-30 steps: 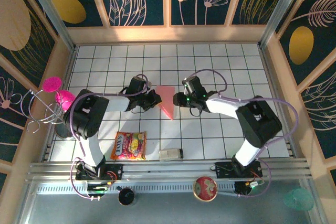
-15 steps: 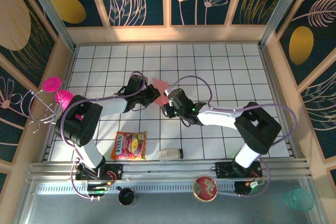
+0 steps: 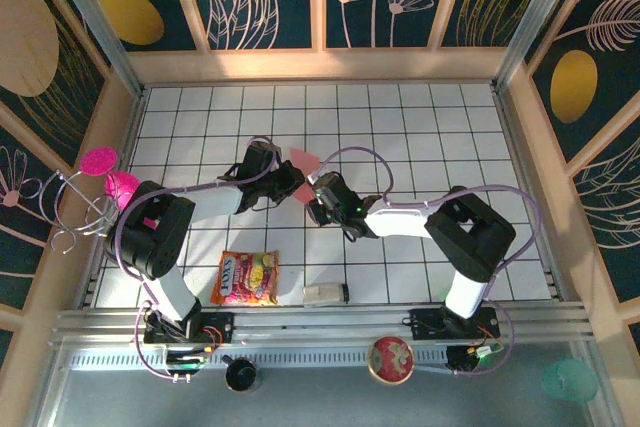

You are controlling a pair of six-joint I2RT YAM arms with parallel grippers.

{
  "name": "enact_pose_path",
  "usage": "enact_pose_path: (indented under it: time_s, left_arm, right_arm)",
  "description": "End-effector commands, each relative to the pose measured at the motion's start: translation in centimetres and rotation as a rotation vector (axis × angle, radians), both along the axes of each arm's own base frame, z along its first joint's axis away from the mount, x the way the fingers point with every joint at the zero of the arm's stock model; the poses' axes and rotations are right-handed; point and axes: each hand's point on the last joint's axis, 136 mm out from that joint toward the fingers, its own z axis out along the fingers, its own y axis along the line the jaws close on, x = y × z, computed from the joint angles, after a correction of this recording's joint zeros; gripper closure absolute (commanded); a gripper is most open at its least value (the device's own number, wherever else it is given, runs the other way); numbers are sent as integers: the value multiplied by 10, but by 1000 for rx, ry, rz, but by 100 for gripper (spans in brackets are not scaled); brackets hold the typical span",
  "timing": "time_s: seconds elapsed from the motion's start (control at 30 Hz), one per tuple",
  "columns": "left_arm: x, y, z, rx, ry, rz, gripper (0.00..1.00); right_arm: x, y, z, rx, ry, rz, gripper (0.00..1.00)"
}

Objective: Fold a paper plane with a square sheet of paper (pick it up from the middle)
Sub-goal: Fourth fold the wing at the center of the table.

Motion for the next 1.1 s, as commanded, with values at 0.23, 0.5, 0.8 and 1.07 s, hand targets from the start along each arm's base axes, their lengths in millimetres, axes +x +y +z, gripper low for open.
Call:
enact_pose_path:
  time_s: [0.23,0.5,0.8,1.07]
  left_arm:
    - [0,-1,0,16,22,1,88]
    - [5,4,-2,63,17,-2,75]
    - [16,9,-9,94,20,-30,71]
    - [22,2,-12,115,24,-96,74]
  right_arm:
    - [14,0,7,-12,-88,-38,64]
    - [9,-5,1,-53,-95,-1,78]
    - [5,-1,2,-43,-101,45,81]
    - [5,0,0,-44,-96,49,81]
